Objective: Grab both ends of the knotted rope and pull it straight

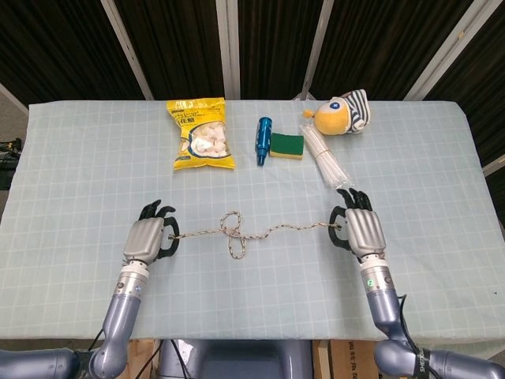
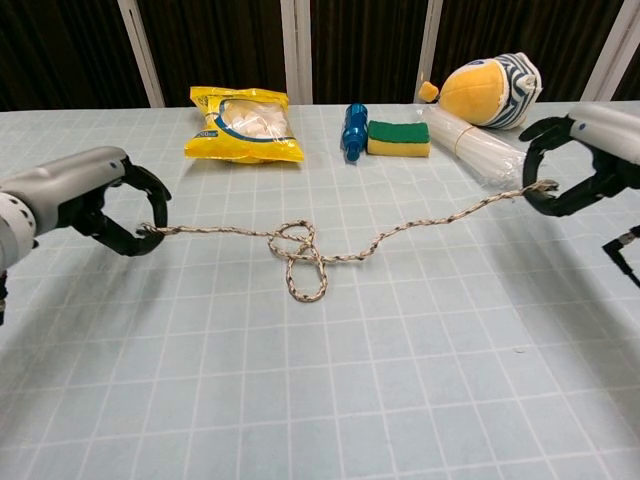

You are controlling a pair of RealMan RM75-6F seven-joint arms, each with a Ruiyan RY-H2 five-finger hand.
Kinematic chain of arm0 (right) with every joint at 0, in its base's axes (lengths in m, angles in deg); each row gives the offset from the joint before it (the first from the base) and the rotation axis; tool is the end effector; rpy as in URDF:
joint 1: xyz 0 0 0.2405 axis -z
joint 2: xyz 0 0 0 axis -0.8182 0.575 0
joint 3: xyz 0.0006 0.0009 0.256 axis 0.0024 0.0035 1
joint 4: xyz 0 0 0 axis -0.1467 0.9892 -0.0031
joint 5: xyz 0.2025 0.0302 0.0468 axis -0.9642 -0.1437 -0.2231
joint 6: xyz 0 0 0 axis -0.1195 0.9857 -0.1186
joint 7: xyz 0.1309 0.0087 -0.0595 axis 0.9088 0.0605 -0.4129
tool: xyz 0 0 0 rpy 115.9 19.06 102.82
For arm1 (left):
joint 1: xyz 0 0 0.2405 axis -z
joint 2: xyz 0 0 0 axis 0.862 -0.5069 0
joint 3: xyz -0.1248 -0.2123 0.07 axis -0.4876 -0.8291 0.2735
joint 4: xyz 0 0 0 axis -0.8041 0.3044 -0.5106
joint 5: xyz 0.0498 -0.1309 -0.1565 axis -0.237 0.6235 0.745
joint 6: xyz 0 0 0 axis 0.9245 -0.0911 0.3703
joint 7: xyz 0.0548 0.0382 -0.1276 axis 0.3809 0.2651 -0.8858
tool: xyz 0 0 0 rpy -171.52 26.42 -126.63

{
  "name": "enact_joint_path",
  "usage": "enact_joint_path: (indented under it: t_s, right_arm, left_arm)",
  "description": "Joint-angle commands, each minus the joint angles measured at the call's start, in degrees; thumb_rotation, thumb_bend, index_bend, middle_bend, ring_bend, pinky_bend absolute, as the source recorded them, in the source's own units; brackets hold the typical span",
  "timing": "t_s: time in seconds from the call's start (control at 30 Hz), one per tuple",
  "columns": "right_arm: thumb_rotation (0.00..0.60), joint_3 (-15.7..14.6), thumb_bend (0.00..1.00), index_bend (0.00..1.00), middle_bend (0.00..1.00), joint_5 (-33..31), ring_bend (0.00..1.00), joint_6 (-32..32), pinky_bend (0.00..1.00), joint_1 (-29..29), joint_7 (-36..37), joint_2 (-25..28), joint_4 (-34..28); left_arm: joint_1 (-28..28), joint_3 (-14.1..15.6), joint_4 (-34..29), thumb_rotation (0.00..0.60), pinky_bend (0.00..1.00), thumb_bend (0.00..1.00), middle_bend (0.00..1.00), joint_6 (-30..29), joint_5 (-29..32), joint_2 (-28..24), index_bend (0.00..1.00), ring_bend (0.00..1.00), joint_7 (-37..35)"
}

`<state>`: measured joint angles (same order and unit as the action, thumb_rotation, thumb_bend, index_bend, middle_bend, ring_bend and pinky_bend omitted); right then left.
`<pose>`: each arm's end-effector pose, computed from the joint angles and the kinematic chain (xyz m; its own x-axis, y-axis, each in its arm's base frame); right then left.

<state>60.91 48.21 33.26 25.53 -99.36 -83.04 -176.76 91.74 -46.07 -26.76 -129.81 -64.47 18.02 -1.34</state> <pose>-0.1895 -0.3069 0.0479 0.2174 -0.1487 0.9647 -0.9759 -0.0154 0.2175 -0.1423 0.2838 0.0015 0.1987 0.2466 0.9485 0.9794 -0.0137 -0.2016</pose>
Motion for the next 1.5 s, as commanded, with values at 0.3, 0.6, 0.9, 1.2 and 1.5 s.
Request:
enact_joint_path:
  t_s: [0.3,0.6,0.9,1.2,1.5]
  right_arm:
    - [0.6,-0.1,0.48,0.64,0.15,1.3,0.0,2.2,0.0,5.4,7.2,8.7,-3.1]
    - [0.6,-0.2,0.48,0.63,0.15,1.1,0.0,2.7,0.0,8.7,12.5,11.9,-1.9]
    - [0.6,-0.5,0.48,0.64,0.15,0.5,0.0,2.0,0.0,10.4,15.8,12.8,1.0]
    - [0.6,-0.8,0.48,0.64,0.15,0.2,0.0,0.8,0.0,11.6,18.4,12.6,4.4]
    - [0.6,-1.2,0.48,0.64,0.15,-0.2,0.0,-0.2,0.0,12.4,19.5,11.8,6.8]
  left_arm:
    - [-5.3,2.3,-6.7,0.6,0.0,0.55,0.2,-1.2,-5.0,-12.3,0.62,0.0,-6.5]
    - [-9.1,3.8,-6.8,0.6,0.0,0.56,0.21,-1.0,-8.5,-19.3,0.62,0.0,-14.1]
    - [-11.0,5.3,-4.5,0.6,0.0,0.56,0.21,0.2,-9.8,-21.7,0.62,0.0,-18.1]
    - [-11.7,5.9,-1.9,0.6,0.0,0.56,0.21,0.6,-10.0,-20.8,0.62,0.0,-18.9]
    - [-12.5,6.3,0.2,0.6,0.0,0.56,0.21,0.8,-9.4,-19.6,0.62,0.0,-19.7]
